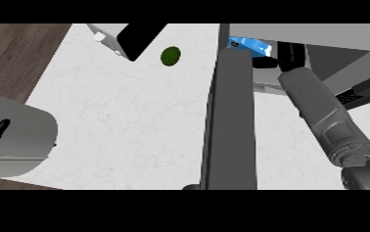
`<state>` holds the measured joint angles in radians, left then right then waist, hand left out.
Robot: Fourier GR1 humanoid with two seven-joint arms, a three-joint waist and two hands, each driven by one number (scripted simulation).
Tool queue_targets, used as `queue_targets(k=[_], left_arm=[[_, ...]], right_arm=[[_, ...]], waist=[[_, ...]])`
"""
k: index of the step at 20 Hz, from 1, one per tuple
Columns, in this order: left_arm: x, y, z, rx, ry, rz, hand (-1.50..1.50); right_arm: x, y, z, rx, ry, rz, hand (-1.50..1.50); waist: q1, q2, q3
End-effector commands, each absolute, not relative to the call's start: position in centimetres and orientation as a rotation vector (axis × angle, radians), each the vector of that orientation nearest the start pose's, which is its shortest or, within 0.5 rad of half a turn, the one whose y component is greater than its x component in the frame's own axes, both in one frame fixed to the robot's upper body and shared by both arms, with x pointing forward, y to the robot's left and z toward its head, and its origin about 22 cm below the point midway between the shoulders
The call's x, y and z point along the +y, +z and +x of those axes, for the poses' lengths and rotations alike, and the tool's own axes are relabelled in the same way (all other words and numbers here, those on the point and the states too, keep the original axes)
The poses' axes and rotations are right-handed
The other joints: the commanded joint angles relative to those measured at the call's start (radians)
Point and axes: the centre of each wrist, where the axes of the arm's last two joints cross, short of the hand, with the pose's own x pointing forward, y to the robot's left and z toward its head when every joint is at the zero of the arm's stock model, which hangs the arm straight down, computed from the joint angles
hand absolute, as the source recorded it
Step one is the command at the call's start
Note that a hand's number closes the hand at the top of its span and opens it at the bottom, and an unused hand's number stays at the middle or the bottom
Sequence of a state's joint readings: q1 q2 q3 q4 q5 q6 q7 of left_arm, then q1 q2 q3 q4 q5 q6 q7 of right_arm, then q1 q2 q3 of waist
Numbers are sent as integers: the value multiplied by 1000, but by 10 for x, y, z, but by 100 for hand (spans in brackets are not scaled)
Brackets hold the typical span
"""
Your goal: Pick up the milk, place it into the microwave and close the microwave
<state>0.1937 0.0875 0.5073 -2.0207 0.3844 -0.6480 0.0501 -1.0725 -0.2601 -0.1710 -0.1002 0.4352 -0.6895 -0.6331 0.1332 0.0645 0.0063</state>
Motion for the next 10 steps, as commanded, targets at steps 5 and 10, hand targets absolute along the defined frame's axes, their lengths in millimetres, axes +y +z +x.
queue_targets(k=[5, 10], left_arm=[[342, 82, 167, -1912, -233, -258, -150], [332, 80, 171, -1902, -255, -295, -150]], right_arm=[[-234, 30, 437, -1912, 399, -665, -150], [-241, 3, 422, -1927, 310, -508, -150]], waist=[[-31, -11, 0], [-51, -22, -1]])
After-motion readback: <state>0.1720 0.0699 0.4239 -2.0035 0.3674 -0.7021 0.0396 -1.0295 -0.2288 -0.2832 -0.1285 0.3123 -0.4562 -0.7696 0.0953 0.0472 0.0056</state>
